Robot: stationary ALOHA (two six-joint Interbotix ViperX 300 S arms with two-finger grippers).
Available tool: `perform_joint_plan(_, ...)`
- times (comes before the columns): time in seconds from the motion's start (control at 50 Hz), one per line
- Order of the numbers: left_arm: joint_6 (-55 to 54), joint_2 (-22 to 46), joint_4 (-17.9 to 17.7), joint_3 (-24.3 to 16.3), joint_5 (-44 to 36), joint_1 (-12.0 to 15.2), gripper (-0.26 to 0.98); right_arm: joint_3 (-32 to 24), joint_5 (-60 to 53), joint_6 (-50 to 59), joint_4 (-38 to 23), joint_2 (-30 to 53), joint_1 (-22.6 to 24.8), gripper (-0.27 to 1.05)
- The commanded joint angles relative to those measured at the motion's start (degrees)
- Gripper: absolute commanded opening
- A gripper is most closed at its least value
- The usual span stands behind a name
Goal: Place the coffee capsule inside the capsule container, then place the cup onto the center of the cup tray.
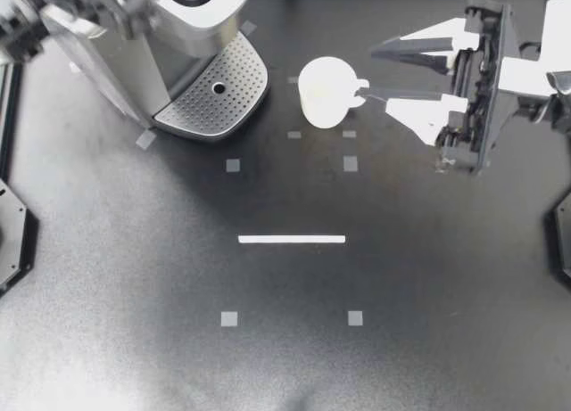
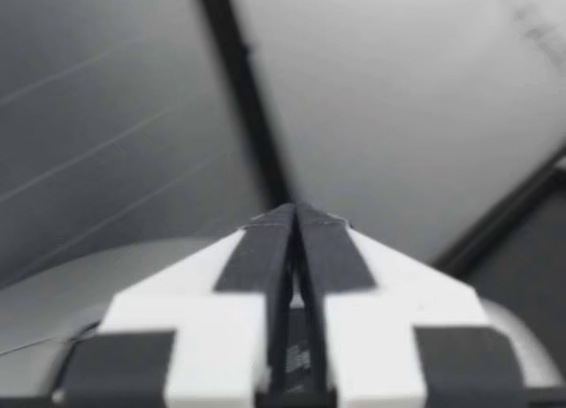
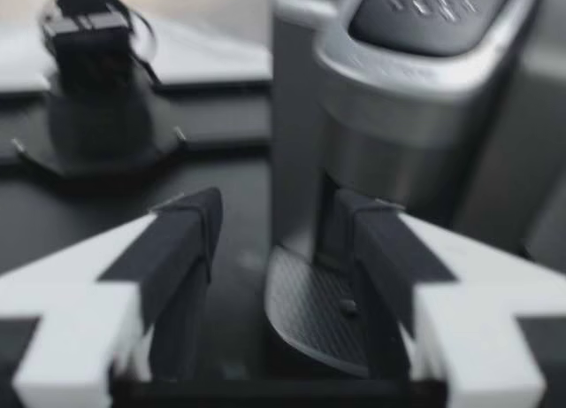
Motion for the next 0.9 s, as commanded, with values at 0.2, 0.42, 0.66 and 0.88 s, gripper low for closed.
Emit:
perform_joint_plan(0.2,33.7,-0.8,-33.0,-15.1,23.1,-2.0,0.11,-9.8,24.3,-2.5,-3.1,2.9,-9.5,0.56)
perform_joint_plan(0.42,41.7,-0.8,-44.3,-20.2,30.1,-2.0,0.11,-17.4,43.2,-12.7,-4.0,9.6,-12.0,0.56)
perform_joint_plan(0.66,42.0,-2.2,-44.5,-18.3,28.2,-2.0,0.11,-21.0,51.8,-26.8,8.6,16.9,-16.4,0.56)
perform_joint_plan(0.88,41.8,-4.4,-44.6,-15.1,25.8,-2.0,0.11,-18.8,50.9,-43.9,23.1,23.0,-21.4,0.56)
